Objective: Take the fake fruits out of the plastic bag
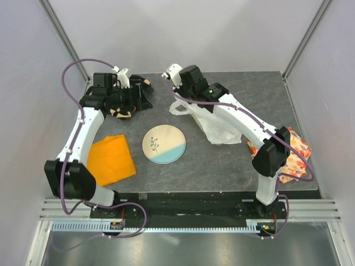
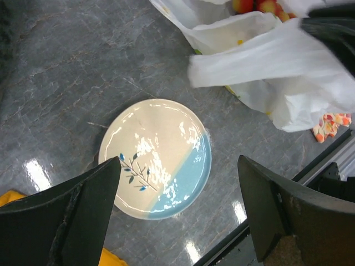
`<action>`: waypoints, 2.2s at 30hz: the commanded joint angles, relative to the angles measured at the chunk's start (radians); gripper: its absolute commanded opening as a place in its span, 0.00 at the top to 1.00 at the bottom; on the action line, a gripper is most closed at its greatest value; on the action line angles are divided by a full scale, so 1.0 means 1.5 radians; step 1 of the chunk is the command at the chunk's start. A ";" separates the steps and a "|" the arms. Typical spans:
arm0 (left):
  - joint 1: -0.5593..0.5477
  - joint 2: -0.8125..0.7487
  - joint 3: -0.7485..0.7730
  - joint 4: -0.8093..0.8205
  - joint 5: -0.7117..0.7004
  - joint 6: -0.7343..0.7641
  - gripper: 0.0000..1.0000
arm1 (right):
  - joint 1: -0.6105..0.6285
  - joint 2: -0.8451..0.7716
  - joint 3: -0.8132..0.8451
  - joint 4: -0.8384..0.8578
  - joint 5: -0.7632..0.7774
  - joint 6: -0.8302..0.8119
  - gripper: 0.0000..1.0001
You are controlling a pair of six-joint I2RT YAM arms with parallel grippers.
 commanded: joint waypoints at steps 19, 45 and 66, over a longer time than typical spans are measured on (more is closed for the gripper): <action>-0.158 0.472 0.409 0.069 -0.142 -0.060 0.04 | -0.011 -0.371 -0.300 -0.149 -0.045 -0.081 1.00; -0.152 0.531 0.520 0.016 -0.065 -0.056 0.11 | -0.035 -0.395 -0.282 -0.228 -0.067 -0.081 1.00; -0.144 0.539 0.504 0.015 -0.031 -0.101 0.31 | -0.116 -0.570 -0.439 -0.281 -0.004 -0.102 1.00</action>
